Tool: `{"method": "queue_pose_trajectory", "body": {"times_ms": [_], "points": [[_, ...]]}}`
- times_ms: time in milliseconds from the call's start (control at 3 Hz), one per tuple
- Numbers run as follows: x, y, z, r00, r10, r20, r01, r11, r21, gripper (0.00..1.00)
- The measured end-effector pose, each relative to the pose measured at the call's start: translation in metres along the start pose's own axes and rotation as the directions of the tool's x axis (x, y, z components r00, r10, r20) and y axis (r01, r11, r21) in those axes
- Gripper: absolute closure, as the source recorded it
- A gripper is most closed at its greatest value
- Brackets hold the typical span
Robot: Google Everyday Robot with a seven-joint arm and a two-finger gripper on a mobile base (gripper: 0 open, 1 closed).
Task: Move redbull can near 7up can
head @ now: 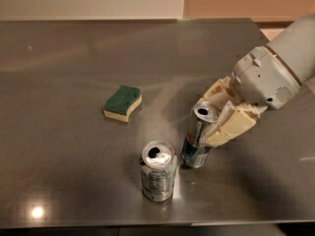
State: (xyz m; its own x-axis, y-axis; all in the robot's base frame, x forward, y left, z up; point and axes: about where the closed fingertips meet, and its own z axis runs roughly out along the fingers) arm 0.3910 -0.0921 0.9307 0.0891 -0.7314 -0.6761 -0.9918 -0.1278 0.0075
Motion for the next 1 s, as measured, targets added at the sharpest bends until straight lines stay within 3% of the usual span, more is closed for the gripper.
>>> {"method": "queue_pose_trajectory", "body": {"times_ms": [333,1000], "points": [[0.003,0.005,0.012,0.999,-0.018,-0.040,0.017,0.9997,-0.015,1.00],[-0.002,0.017,0.028,0.995,-0.083,-0.063,0.079,0.9949,-0.063,0.58]]}}
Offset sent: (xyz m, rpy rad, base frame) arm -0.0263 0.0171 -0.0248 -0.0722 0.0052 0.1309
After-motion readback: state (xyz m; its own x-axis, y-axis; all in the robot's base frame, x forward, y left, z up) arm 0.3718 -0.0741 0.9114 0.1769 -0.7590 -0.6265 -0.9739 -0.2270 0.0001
